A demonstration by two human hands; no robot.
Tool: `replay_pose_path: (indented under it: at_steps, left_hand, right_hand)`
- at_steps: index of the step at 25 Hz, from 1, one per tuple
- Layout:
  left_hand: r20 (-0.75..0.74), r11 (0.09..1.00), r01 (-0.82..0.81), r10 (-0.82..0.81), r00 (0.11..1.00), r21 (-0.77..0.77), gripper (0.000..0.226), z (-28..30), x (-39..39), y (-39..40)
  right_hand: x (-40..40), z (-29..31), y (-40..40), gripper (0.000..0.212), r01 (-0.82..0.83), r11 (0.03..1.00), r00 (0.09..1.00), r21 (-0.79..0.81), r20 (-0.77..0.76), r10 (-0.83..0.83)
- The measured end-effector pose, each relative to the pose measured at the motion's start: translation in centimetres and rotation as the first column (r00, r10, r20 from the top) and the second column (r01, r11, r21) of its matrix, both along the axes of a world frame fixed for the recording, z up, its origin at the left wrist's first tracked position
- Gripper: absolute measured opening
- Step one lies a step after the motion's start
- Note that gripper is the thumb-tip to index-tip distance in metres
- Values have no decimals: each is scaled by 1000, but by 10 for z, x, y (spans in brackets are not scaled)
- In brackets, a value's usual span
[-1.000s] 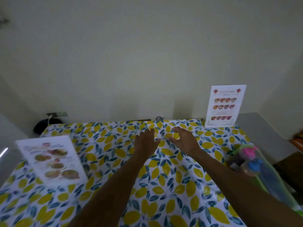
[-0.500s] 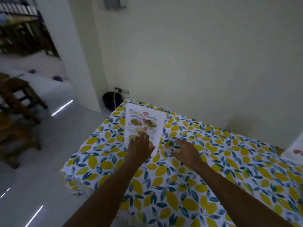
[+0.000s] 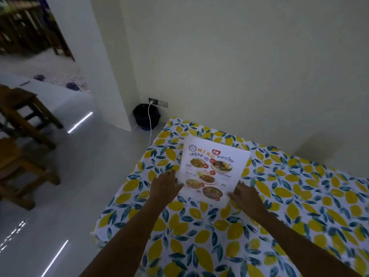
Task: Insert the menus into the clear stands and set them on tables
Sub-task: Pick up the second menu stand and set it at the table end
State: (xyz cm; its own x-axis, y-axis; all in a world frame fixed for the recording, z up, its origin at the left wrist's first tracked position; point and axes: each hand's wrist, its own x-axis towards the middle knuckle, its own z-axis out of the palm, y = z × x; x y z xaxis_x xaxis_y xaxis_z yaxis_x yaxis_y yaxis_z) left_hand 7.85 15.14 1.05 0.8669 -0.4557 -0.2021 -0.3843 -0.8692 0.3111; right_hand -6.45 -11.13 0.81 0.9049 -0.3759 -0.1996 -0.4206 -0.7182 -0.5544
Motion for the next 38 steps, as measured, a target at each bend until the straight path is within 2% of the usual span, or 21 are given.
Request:
replay_pose_path:
  at_steps: [3, 5, 7, 11, 15, 19, 22, 25, 28, 32, 38]
  left_hand:
    - [-171, 985, 38, -67, 983, -169, 44, -5, 22, -8]
    - [-168, 978, 46, -82, 982, -205, 29, -1, 36, -9]
    - [-171, 963, 57, -105, 980, -265, 24, 9, 53, -8]
    - [-112, 942, 75, -118, 987, -328, 27, 30, 117, -9]
    - [-46, 915, 110, -139, 989, -388, 28, 49, 195, -16]
    - [-29, 881, 174, -207, 978, -440, 34, 45, 293, -33]
    - [-35, 873, 195, -234, 972, -447, 20, 47, 341, -41]
    - [-30, 861, 218, -260, 965, -459, 21, 41, 374, -46]
    - [-43, 852, 243, -296, 954, -464, 12, 22, 413, -54]
    - [-50, 831, 266, -331, 942, -488, 14, 4, 436, -66]
    - [-37, 820, 287, -349, 936, -495, 26, -9, 445, -77]
  right_hand:
    - [3, -11, -9, 32, 55, 998, 998, 26, 19, -56]
    - [9, -10, -12, 46, 74, 996, 997, 41, 29, -75]
    - [23, -2, -12, 59, 64, 996, 996, 67, 50, -67]
    - [78, 26, -3, 34, 53, 997, 994, 55, 91, -58]
    - [148, 45, -4, 30, 88, 996, 982, 22, 163, -91]
    - [231, 57, -2, 26, 220, 975, 950, 31, 219, -222]
    - [285, 51, -4, 18, 319, 948, 922, 19, 224, -315]
    - [322, 36, -7, 12, 364, 932, 908, 0, 224, -354]
    - [352, 24, -7, 7, 414, 910, 890, -18, 218, -400]
    - [371, 7, -15, 1, 441, 895, 883, -68, 209, -419]
    - [385, -11, -26, 12, 428, 886, 903, -178, 128, -411]
